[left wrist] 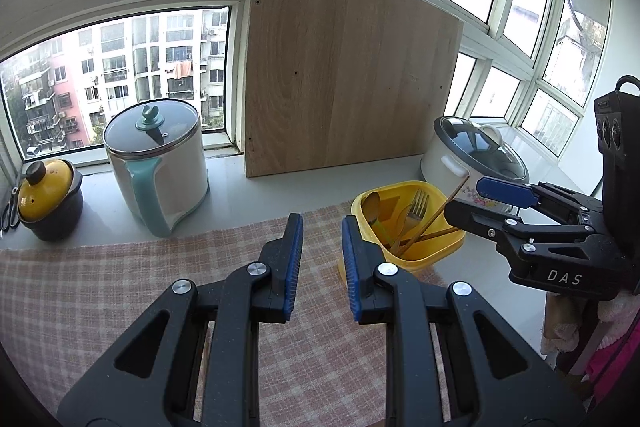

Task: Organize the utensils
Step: 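Move both tools back over the remaining chopsticks on the cloth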

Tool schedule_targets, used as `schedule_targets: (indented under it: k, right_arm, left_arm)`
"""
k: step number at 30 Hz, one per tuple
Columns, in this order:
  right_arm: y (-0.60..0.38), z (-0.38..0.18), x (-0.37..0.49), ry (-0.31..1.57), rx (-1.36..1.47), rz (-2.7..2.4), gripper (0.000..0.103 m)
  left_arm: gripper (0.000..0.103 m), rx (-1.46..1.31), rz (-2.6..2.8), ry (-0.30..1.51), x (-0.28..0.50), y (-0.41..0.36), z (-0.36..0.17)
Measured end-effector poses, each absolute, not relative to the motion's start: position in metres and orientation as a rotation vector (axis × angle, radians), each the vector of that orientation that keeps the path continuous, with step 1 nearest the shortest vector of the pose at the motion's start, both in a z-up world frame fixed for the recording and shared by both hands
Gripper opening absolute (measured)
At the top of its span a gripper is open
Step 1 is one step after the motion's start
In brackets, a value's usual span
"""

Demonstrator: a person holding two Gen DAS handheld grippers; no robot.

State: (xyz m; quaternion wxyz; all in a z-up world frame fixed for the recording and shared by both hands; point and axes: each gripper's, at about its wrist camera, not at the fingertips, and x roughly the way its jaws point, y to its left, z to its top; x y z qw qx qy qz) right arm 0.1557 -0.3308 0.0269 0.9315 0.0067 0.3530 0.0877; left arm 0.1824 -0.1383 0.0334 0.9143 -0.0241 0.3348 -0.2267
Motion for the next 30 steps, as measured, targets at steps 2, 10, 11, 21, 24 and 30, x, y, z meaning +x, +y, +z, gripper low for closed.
schedule_targets:
  k: [2, 10, 11, 21, 24, 30]
  right_arm:
    - [-0.327, 0.026, 0.153, 0.722, 0.019, 0.181, 0.067]
    - [-0.311, 0.02, 0.147, 0.738, 0.053, 0.199, 0.071]
    - [-0.308, 0.019, 0.147, 0.742, 0.05, 0.202, 0.071]
    - [-0.274, -0.014, 0.144, 0.848, 0.025, 0.245, 0.078]
    - [-0.261, -0.032, 0.145, 0.912, 0.008, 0.262, 0.078]
    - [-0.238, -0.071, 0.149, 1.035, -0.011, 0.26, 0.078]
  left_arm:
    - [0.035, -0.045, -0.453, 0.686, 0.176, -0.129, 0.033]
    - [0.041, -0.006, -0.412, 0.67, 0.151, -0.099, 0.03]
    - [0.041, -0.007, -0.407, 0.671, 0.149, -0.096, 0.03]
    - [0.041, -0.014, -0.345, 0.763, 0.151, -0.038, -0.006]
    - [0.041, -0.011, -0.325, 0.814, 0.151, -0.02, -0.028]
    - [0.041, -0.026, -0.323, 0.924, 0.151, -0.002, -0.074]
